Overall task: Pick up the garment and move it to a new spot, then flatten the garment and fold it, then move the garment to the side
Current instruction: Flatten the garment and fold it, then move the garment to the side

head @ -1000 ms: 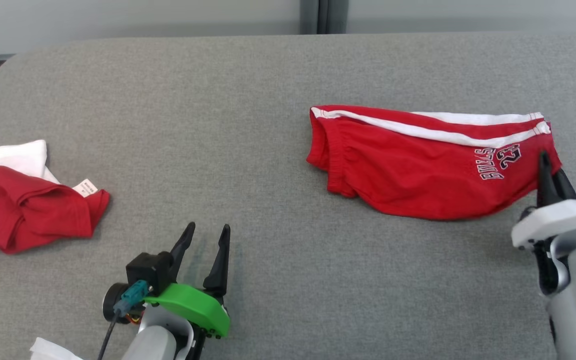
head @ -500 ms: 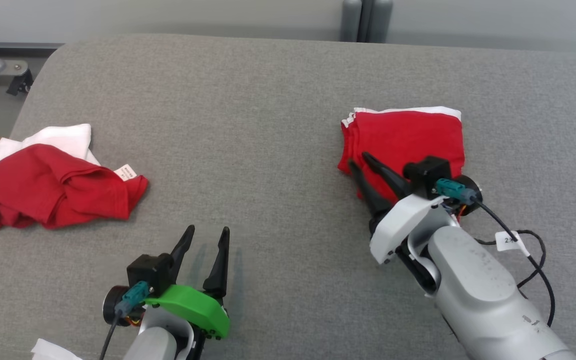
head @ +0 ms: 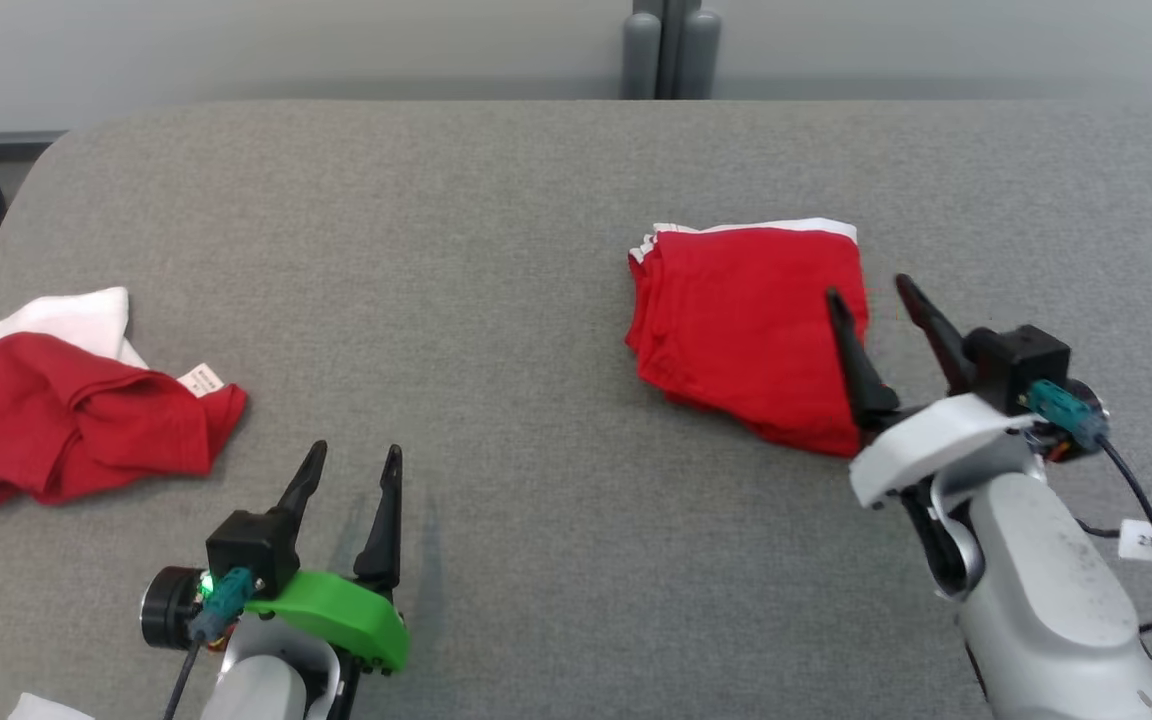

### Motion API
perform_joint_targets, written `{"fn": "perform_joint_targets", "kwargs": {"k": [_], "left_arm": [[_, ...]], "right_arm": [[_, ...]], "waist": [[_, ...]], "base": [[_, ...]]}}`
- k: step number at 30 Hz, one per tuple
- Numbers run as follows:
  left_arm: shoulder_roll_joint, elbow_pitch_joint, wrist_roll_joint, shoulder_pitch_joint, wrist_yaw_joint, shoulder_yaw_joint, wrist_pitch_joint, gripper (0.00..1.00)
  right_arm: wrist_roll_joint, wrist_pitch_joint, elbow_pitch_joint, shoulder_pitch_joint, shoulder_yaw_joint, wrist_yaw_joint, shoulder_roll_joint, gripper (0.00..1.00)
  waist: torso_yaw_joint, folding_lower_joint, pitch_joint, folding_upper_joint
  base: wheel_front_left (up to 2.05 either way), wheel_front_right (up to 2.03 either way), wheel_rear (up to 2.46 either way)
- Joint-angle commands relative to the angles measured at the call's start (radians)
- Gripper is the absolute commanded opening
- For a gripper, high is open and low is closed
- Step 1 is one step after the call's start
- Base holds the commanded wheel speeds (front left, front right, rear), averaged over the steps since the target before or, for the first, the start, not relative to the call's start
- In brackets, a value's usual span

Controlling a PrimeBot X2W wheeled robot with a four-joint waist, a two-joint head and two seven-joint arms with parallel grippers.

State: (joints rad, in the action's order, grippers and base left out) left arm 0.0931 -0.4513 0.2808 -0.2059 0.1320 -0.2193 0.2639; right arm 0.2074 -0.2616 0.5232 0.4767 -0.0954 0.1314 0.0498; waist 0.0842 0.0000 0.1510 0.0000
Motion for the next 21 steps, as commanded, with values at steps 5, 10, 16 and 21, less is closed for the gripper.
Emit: {"fn": "perform_joint_targets", "kwargs": {"k": [5, 10, 16, 21], "left_arm": [[0.004, 0.051, -0.069, 0.052, -0.003, 0.03, 0.001, 1.0], [-0.008, 0.066, -0.104, 0.102, -0.003, 0.064, 0.001, 1.0], [-0.027, 0.066, -0.128, 0.139, -0.003, 0.082, 0.001, 1.0], [-0.032, 0.072, -0.125, 0.118, -0.003, 0.066, 0.001, 1.0]], "right_arm": [[-0.067, -0.005, -0.055, -0.133, 0.119, -0.002, 0.002, 1.0], [-0.043, -0.004, -0.038, -0.236, 0.153, -0.002, 0.002, 1.0], [-0.007, -0.005, -0.018, -0.278, 0.122, -0.002, 0.003, 1.0], [-0.012, -0.005, -0.015, -0.232, 0.11, -0.002, 0.003, 1.0]], "waist": [[-0.052, 0.0, -0.037, 0.0], [-0.07, 0.0, -0.059, 0.0], [-0.074, 0.0, -0.068, 0.0], [-0.062, 0.0, -0.04, 0.0]], "base": [[0.0, 0.0, 0.0], [0.0, 0.0, 0.0], [0.0, 0.0, 0.0], [0.0, 0.0, 0.0]]}}
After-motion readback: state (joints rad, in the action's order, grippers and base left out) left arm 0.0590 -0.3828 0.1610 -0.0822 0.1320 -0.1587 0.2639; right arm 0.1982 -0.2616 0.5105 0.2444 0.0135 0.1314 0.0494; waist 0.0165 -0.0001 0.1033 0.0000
